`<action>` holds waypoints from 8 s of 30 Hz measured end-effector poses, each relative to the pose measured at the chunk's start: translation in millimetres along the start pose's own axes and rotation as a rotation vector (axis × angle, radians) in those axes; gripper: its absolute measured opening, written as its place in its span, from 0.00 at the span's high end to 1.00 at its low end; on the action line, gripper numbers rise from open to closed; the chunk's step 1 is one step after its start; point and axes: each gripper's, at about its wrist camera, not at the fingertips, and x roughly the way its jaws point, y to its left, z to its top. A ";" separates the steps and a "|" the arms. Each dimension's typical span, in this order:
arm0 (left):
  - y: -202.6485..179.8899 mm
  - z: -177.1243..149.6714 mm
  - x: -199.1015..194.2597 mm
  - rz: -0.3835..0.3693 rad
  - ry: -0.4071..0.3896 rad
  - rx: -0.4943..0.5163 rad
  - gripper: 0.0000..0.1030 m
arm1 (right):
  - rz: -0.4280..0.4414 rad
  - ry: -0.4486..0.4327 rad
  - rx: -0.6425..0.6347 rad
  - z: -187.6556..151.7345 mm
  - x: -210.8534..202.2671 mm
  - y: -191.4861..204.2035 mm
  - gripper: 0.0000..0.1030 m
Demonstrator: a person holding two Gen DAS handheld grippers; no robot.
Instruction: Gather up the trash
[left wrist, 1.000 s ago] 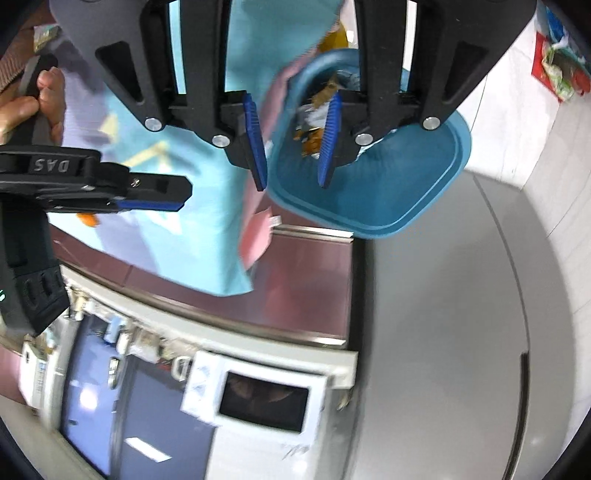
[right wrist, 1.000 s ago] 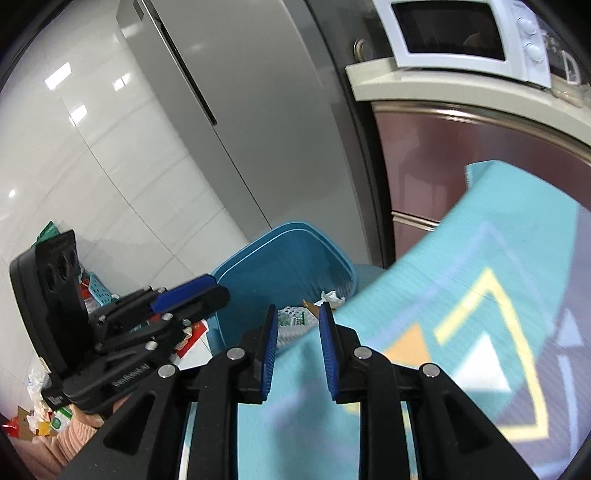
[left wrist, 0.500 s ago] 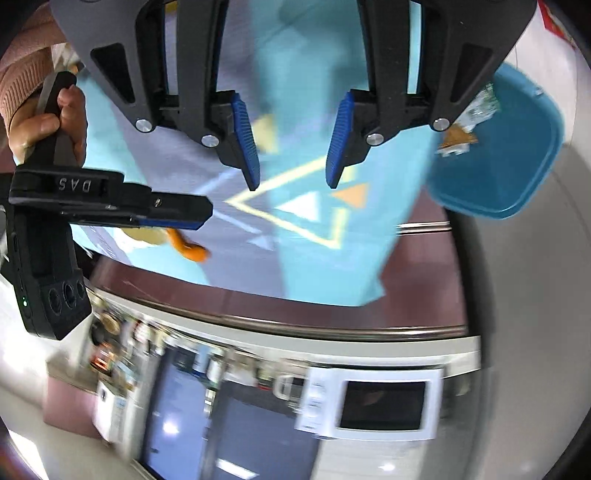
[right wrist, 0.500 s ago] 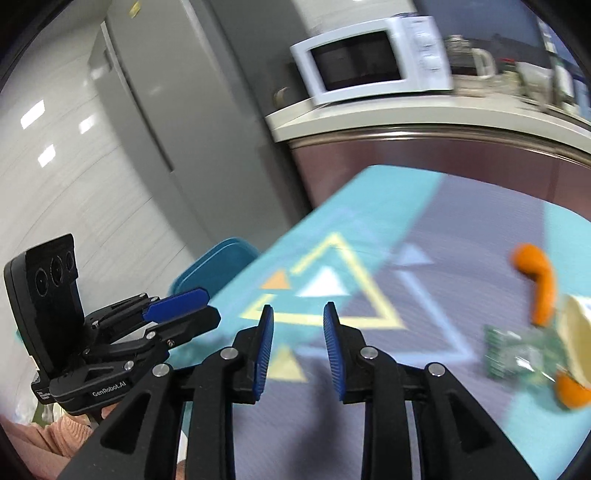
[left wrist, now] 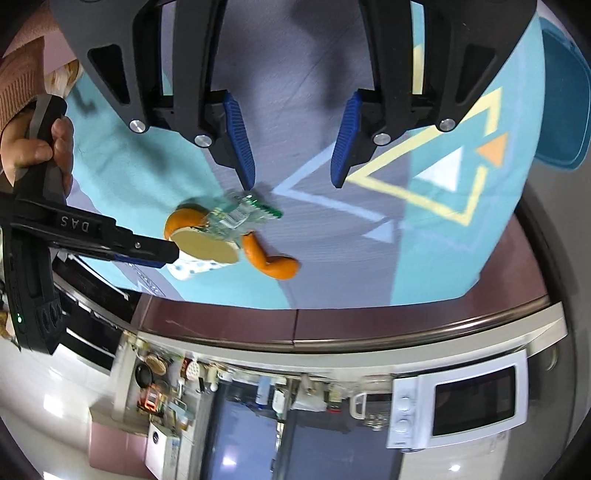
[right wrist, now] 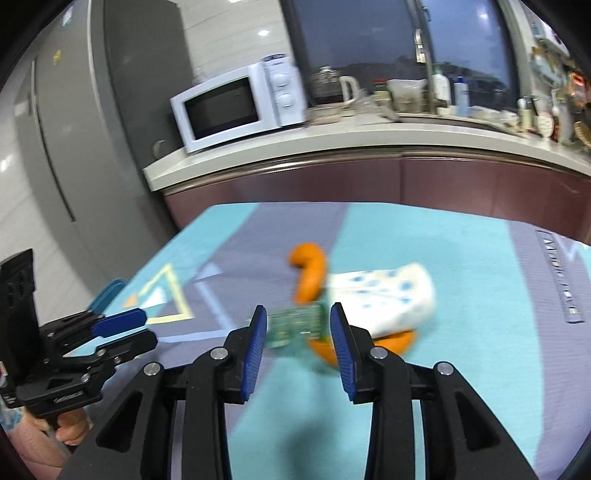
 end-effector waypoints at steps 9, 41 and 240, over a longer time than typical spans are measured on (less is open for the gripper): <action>-18.6 14.9 31.1 0.003 0.038 0.041 0.57 | -0.135 -0.003 -0.098 -2.7 15.9 2.2 0.67; -52.4 33.2 81.1 0.013 0.112 0.195 0.46 | -0.211 -0.042 0.032 6.2 -14.4 -79.3 0.95; 49.6 -24.7 -82.3 0.259 -0.133 -0.066 0.26 | 0.333 0.098 -0.028 -7.6 14.6 67.5 0.59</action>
